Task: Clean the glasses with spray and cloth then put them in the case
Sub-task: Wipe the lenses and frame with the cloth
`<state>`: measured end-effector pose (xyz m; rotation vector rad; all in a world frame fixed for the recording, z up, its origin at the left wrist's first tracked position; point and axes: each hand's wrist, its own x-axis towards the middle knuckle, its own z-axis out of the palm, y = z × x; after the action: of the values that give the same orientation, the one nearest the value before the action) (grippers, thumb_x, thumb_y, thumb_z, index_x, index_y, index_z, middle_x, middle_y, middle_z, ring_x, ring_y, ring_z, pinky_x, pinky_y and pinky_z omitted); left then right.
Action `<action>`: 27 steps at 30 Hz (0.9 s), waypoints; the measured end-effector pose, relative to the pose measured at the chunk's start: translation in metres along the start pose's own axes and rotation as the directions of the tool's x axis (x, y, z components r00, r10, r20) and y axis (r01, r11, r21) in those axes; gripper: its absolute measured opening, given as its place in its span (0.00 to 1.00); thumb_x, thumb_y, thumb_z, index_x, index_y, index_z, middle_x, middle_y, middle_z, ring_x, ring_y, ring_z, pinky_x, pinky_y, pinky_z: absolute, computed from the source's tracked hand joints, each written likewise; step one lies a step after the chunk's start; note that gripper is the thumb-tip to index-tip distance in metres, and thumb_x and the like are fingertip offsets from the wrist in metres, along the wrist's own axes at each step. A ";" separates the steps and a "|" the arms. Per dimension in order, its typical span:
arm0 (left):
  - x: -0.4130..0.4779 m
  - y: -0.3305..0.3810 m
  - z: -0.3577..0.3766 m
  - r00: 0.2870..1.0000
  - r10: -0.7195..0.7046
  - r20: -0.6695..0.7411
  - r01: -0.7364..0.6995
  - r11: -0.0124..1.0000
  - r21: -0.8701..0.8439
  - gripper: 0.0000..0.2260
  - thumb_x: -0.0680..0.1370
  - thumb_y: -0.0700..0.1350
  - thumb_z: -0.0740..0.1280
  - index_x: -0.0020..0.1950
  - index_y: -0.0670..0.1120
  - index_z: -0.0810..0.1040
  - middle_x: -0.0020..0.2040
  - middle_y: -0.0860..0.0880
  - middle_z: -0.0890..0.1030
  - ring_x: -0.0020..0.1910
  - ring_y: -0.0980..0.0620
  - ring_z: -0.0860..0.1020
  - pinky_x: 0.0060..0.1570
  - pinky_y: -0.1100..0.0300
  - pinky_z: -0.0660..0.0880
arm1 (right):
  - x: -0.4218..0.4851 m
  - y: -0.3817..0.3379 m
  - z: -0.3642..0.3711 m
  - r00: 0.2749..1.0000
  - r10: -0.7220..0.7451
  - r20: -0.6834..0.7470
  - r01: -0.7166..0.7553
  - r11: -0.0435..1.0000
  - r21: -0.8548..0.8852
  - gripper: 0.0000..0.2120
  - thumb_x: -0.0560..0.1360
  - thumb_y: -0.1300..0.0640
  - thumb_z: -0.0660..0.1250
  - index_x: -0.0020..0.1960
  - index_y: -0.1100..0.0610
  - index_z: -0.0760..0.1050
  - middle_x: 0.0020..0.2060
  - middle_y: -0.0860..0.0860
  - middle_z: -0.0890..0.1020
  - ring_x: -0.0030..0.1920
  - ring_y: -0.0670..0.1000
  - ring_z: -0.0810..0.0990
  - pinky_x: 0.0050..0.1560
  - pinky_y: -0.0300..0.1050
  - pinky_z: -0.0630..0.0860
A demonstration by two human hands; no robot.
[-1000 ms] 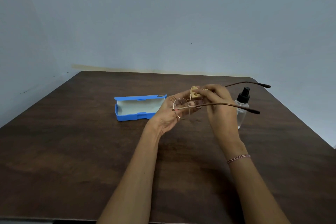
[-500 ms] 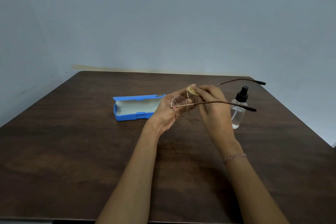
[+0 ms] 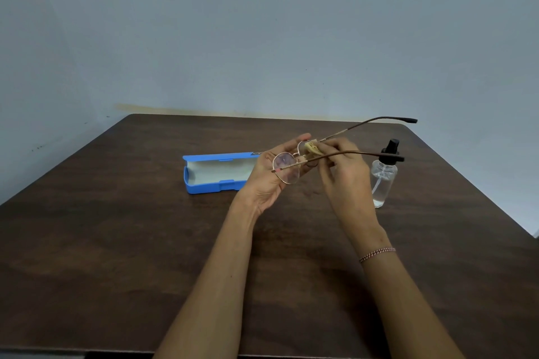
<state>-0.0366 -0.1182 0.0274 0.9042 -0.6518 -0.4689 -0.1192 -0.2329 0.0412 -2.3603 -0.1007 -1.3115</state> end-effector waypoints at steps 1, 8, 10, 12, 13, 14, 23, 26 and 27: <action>0.000 -0.001 0.000 1.000 0.012 -0.003 -0.012 1.000 -0.002 0.20 0.68 0.33 0.68 0.60 0.42 0.77 0.54 0.44 0.82 0.52 0.47 0.81 0.50 0.58 0.78 | 0.000 0.001 0.000 1.000 0.001 -0.004 -0.001 1.000 0.000 0.13 0.70 0.72 0.67 0.53 0.63 0.80 0.47 0.55 0.79 0.48 0.54 0.78 0.47 0.42 0.76; 0.001 0.005 -0.004 0.993 0.063 -0.101 -0.071 0.994 -0.084 0.16 0.75 0.33 0.64 0.63 0.39 0.73 0.51 0.43 0.83 0.51 0.47 0.82 0.50 0.58 0.79 | -0.004 -0.003 0.001 0.992 -0.107 0.066 0.104 0.993 0.051 0.14 0.69 0.71 0.69 0.54 0.64 0.79 0.47 0.55 0.79 0.51 0.49 0.75 0.50 0.34 0.72; 0.002 0.004 -0.005 0.994 0.065 -0.092 -0.075 0.992 -0.104 0.14 0.75 0.34 0.63 0.60 0.42 0.74 0.50 0.43 0.83 0.51 0.47 0.82 0.49 0.59 0.79 | -0.003 -0.002 0.000 0.990 -0.130 0.059 0.127 0.991 0.050 0.13 0.70 0.71 0.68 0.53 0.63 0.79 0.47 0.54 0.79 0.51 0.49 0.74 0.50 0.34 0.72; 0.001 0.005 -0.003 0.994 0.057 -0.091 -0.067 0.991 -0.112 0.13 0.77 0.33 0.61 0.59 0.42 0.74 0.50 0.43 0.83 0.51 0.47 0.82 0.48 0.59 0.79 | -0.002 0.001 -0.001 0.994 -0.106 0.029 0.106 0.994 -0.001 0.13 0.69 0.72 0.68 0.53 0.63 0.80 0.46 0.54 0.78 0.49 0.51 0.74 0.47 0.35 0.72; 0.002 0.004 -0.002 0.995 0.060 -0.084 -0.069 0.992 -0.108 0.12 0.77 0.34 0.61 0.60 0.42 0.74 0.51 0.43 0.83 0.51 0.46 0.82 0.49 0.58 0.79 | -0.001 0.002 -0.001 0.996 -0.085 0.012 0.086 0.996 -0.029 0.13 0.69 0.72 0.69 0.52 0.63 0.80 0.45 0.54 0.78 0.47 0.51 0.74 0.45 0.37 0.73; 0.002 0.003 -0.002 0.994 0.065 -0.083 -0.073 0.993 -0.097 0.12 0.77 0.34 0.62 0.60 0.42 0.74 0.51 0.42 0.83 0.52 0.46 0.82 0.50 0.58 0.79 | -0.001 0.002 -0.001 0.997 -0.074 0.000 0.074 0.996 -0.043 0.13 0.69 0.72 0.69 0.52 0.63 0.80 0.45 0.54 0.78 0.47 0.51 0.74 0.44 0.39 0.74; 0.001 0.003 0.002 0.993 0.071 -0.095 -0.083 0.989 -0.120 0.11 0.74 0.36 0.67 0.55 0.43 0.79 0.50 0.43 0.83 0.50 0.47 0.82 0.48 0.59 0.79 | -0.001 0.006 -0.001 0.995 -0.102 -0.011 0.101 0.992 -0.075 0.14 0.68 0.73 0.69 0.52 0.63 0.79 0.45 0.56 0.78 0.47 0.50 0.71 0.45 0.41 0.75; 0.000 0.004 0.005 0.994 0.076 -0.083 -0.088 0.984 -0.152 0.18 0.67 0.44 0.76 0.55 0.45 0.79 0.51 0.43 0.83 0.50 0.49 0.82 0.47 0.60 0.79 | -0.004 0.001 0.000 0.992 -0.119 0.042 0.121 0.991 -0.049 0.17 0.69 0.69 0.70 0.58 0.63 0.77 0.49 0.55 0.76 0.51 0.50 0.72 0.50 0.40 0.75; -0.001 0.005 0.005 0.994 0.076 -0.080 -0.089 0.982 -0.166 0.23 0.63 0.47 0.78 0.56 0.46 0.79 0.51 0.43 0.83 0.49 0.50 0.82 0.46 0.61 0.79 | -0.004 -0.001 0.001 0.990 -0.128 0.061 0.130 0.991 -0.038 0.18 0.70 0.67 0.71 0.59 0.63 0.76 0.51 0.55 0.75 0.52 0.50 0.71 0.53 0.37 0.71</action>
<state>-0.0400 -0.1174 0.0335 0.7269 -0.5708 -0.4084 -0.1209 -0.2313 0.0376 -2.4644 -0.2501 -1.3147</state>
